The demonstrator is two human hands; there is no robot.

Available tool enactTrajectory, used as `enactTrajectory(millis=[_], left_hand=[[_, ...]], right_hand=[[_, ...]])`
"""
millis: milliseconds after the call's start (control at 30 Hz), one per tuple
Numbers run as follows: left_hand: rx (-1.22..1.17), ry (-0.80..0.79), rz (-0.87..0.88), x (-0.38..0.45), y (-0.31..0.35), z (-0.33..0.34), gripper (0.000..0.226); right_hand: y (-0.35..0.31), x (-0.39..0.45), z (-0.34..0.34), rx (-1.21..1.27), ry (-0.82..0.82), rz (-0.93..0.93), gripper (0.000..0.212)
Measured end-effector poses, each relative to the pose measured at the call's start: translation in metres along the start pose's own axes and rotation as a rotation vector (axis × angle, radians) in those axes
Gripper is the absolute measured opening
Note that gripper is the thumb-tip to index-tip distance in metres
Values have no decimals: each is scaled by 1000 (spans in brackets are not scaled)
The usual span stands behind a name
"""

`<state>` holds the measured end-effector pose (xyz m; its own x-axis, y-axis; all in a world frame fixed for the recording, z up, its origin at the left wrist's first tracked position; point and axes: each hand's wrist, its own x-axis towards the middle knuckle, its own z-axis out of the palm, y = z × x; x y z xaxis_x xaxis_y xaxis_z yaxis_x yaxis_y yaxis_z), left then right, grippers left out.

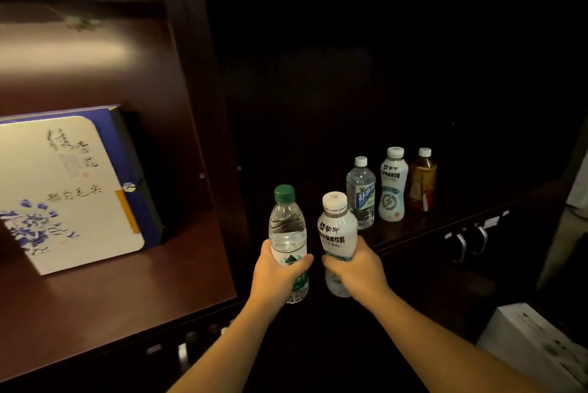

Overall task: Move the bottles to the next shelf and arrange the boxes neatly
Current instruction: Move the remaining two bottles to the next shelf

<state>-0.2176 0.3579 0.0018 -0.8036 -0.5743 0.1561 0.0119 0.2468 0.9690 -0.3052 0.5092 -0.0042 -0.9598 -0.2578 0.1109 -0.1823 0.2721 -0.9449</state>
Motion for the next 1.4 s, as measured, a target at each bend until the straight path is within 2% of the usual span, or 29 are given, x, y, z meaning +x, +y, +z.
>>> enactTrajectory(millis=[333, 500, 733, 967, 1067, 1167, 1233, 1300, 1400], left_hand=[[8, 189, -80, 85, -22, 42, 52], [3, 245, -101, 114, -34, 44, 58], [19, 212, -74, 146, -48, 49, 67], [16, 203, -89, 151, -43, 50, 70], [-18, 129, -113, 144, -33, 45, 88], [-50, 68, -176, 129, -21, 39, 108], [-13, 70, -227, 115, -14, 36, 111], [21, 89, -262, 99, -8, 31, 103], [119, 46, -254, 71, -1, 15, 88]], right_hand=[[28, 116, 12, 89, -102, -46, 44], [32, 150, 30, 130, -142, -42, 46], [33, 183, 43, 106, -223, -71, 49], [29, 185, 45, 102, -242, -63, 43], [24, 182, 40, 86, -285, -47, 50], [16, 172, 34, 33, -210, -39, 63], [10, 161, 30, -9, -116, -6, 66], [1, 142, 28, -16, -53, 11, 59], [-16, 106, 27, -89, 1, -8, 23]])
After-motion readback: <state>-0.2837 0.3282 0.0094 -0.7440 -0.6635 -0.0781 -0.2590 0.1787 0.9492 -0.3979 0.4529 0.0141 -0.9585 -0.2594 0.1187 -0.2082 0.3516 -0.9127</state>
